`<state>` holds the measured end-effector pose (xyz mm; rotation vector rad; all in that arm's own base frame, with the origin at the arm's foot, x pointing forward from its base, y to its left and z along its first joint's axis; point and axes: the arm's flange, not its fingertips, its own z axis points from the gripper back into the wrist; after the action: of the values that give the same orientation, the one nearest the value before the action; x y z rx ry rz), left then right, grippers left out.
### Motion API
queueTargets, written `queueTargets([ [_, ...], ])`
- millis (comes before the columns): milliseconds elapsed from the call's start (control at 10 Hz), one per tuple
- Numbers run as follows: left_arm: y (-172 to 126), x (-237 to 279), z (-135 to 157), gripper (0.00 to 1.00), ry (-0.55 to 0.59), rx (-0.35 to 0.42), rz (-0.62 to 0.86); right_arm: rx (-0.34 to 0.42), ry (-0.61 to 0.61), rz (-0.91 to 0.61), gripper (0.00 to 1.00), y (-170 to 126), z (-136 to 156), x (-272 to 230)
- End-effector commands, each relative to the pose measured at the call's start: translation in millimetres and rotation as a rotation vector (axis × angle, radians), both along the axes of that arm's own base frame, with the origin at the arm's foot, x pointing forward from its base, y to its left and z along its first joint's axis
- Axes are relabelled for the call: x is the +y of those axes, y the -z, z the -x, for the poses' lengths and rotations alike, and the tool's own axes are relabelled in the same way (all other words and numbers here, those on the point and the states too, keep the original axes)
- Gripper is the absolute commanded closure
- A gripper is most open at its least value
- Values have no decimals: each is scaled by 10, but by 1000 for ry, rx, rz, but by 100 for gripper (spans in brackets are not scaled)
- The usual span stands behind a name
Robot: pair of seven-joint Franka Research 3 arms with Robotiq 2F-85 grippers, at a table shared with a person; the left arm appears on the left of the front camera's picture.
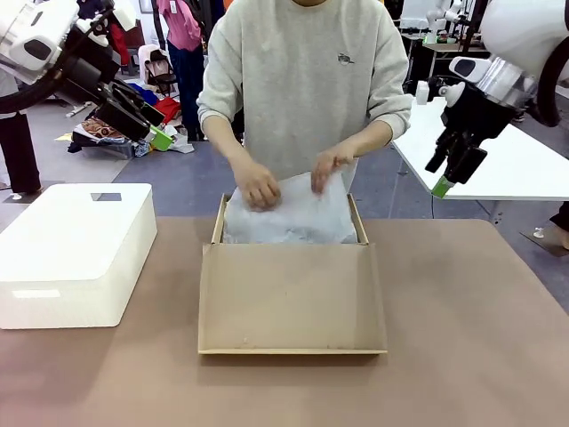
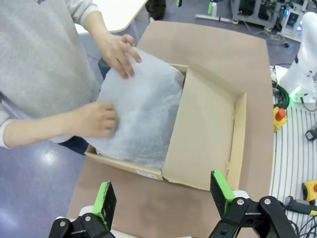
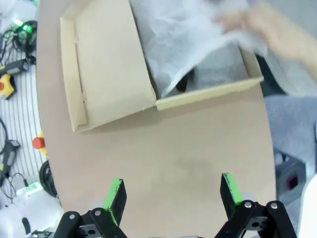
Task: Pack the shoes into the box.
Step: Close the Shoes Box.
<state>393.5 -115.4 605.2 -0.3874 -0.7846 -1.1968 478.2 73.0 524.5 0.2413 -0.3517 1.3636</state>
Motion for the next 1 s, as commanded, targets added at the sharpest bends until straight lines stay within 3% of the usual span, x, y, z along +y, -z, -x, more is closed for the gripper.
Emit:
queueTargets([
  [0, -6, 7, -6, 0, 11, -3, 19, -78, -163, -125, 0, 97, 51, -152],
  [200, -6, 7, -6, 0, 11, -3, 19, -119, -217, -134, 0, 109, 56, -230],
  [400, -6, 7, -6, 0, 11, -3, 19, -103, -185, -124, 39, 113, 38, -291],
  [500, -6, 7, -6, 0, 11, -3, 19, -48, -116, -113, 59, 132, 29, -314],
  [700, -6, 7, -6, 0, 11, -3, 19, -18, -91, -139, 99, 165, 50, -335],
  [900, -6, 7, -6, 0, 11, -3, 19, 3, -59, -146, 100, 203, 61, -341],
])
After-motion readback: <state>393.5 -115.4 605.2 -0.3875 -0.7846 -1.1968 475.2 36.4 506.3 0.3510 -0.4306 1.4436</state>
